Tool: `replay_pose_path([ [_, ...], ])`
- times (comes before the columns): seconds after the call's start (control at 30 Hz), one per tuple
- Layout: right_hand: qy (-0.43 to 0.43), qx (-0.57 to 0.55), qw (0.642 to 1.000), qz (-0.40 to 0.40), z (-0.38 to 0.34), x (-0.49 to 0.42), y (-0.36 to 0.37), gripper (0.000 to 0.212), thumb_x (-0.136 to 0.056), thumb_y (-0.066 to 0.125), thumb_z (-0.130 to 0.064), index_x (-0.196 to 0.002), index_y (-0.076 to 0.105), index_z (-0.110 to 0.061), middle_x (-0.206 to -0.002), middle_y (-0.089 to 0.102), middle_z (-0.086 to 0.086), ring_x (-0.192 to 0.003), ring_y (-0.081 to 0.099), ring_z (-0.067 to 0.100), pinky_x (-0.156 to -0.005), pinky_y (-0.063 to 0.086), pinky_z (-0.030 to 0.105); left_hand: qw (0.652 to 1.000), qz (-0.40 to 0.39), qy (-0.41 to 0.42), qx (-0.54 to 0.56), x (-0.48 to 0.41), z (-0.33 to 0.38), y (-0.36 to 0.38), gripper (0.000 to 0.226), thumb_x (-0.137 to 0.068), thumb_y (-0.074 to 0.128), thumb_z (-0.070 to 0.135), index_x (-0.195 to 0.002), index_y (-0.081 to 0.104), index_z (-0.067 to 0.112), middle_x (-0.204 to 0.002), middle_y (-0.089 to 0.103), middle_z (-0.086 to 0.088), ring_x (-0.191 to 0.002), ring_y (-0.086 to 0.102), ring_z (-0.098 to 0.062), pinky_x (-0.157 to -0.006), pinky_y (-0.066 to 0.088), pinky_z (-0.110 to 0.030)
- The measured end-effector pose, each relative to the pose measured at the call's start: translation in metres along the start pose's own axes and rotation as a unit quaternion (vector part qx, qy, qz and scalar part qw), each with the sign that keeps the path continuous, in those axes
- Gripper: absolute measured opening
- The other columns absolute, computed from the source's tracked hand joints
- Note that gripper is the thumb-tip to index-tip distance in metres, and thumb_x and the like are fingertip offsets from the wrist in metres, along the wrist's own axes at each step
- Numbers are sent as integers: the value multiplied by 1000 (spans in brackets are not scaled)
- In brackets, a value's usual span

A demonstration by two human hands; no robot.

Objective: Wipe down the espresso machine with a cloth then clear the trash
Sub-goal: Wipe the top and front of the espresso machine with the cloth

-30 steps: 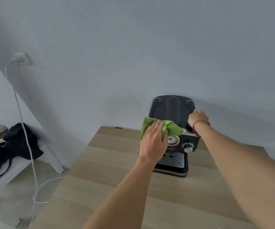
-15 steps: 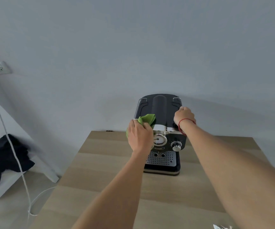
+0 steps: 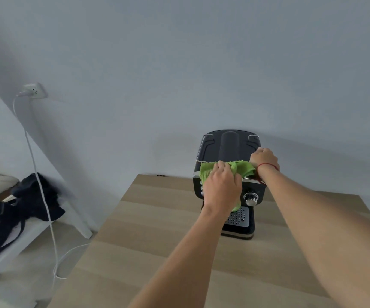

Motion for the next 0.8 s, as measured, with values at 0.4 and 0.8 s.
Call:
replay_pose_path([
  [0.4,-7,-4,999,-40,1,-8,7,43,-103,24,-30,-136,46,-12,-137,51,18,-127,48,35,-103,37,38,966,-253,-48,-21,-61,-9,57,69,-102,23,39,-151,-6,0,-160,-10,-16,-149,-8,-26,-121,-1,-39],
  [0.8,50,-1,995,-86,-13,-62,19,61,-103,13,-40,-141,41,-2,-145,45,19,-133,43,32,-109,31,37,968,-240,-10,-74,-151,-9,98,65,-102,23,33,-151,-1,-1,-161,-5,-16,-149,-5,-26,-122,2,-38],
])
Point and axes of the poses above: each hand's wrist, its own x-axis away from the middle knuckle, its own y-axis out of the palm, z = x × y, the point moved 8 cm from there along -x, towards the middle knuckle
